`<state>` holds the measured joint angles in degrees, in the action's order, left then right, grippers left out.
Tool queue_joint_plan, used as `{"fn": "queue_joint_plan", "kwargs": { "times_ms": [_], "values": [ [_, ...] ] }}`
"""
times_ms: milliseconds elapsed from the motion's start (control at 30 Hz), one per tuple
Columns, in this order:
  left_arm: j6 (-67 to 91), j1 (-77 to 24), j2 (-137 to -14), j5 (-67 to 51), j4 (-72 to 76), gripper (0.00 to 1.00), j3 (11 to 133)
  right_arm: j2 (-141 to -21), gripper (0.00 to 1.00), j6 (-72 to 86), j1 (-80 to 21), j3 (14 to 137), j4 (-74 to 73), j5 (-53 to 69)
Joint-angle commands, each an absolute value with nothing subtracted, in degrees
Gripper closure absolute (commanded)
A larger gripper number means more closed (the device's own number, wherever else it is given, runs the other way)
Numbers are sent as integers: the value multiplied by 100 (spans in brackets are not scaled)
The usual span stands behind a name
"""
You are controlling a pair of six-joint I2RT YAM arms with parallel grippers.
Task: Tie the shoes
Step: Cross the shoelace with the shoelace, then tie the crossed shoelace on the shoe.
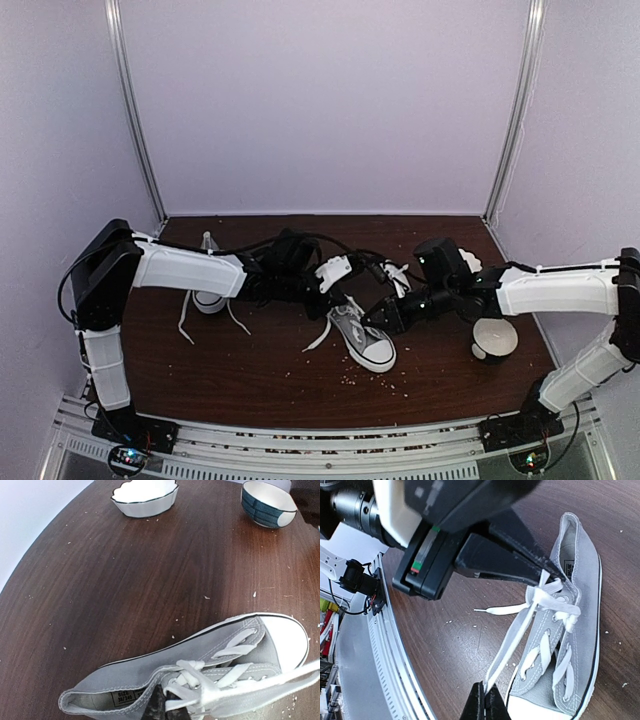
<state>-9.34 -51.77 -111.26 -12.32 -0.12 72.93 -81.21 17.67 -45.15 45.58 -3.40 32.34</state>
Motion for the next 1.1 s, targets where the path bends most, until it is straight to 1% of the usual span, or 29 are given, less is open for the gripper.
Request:
{"fn": "queue_joint_plan", "kwargs": {
  "times_ms": [0, 167, 200, 300, 333, 433, 500, 733, 900, 1000, 1067],
  "values": [
    [-966, -5045, -11138, -1034, 20, 100, 7389, -8130, 100, 1579, -4259, 5032, -1816, 3833],
    [-975, -5045, -11135, -1165, -104, 100, 7385, -8494, 100, 1398, -4137, 5533, -2861, 3336],
    [-982, -5045, -11133, -1207, -194, 97, 7413, -8577, 100, 1356, -4132, 5637, -3010, 3214],
    [-956, -5045, -11047, -1210, -561, 62, 7484, -8836, 100, 1167, -4110, 5935, -3465, 2802],
    [-936, -5045, -10939, -1206, -630, 52, 7423, -8917, 100, 1109, -4093, 6045, -3597, 2700],
    [-874, -5041, -10562, -1273, -711, 36, 7010, -9089, 100, 987, -4066, 6356, -3942, 2475],
    [-867, -5036, -10375, -1338, -803, 30, 6741, -9113, 100, 976, -4011, 6476, -4040, 2436],
    [-1054, -5036, -10546, -1259, -1240, 28, 6489, -9107, 100, 1007, -3788, 6618, -4235, 2716],
    [-1430, -5110, -11135, -1562, -2171, 28, 7097, -9184, 100, 1044, -3655, 6647, -4280, 2716],
    [-1585, -5241, -11384, -1478, -2484, 29, 7188, -9262, 100, 1046, -3598, 6694, -4279, 2688],
    [-1540, -5293, -11458, -1197, -2563, 32, 7140, -9308, 100, 1022, -3575, 6725, -4313, 2641]
  ]
}}
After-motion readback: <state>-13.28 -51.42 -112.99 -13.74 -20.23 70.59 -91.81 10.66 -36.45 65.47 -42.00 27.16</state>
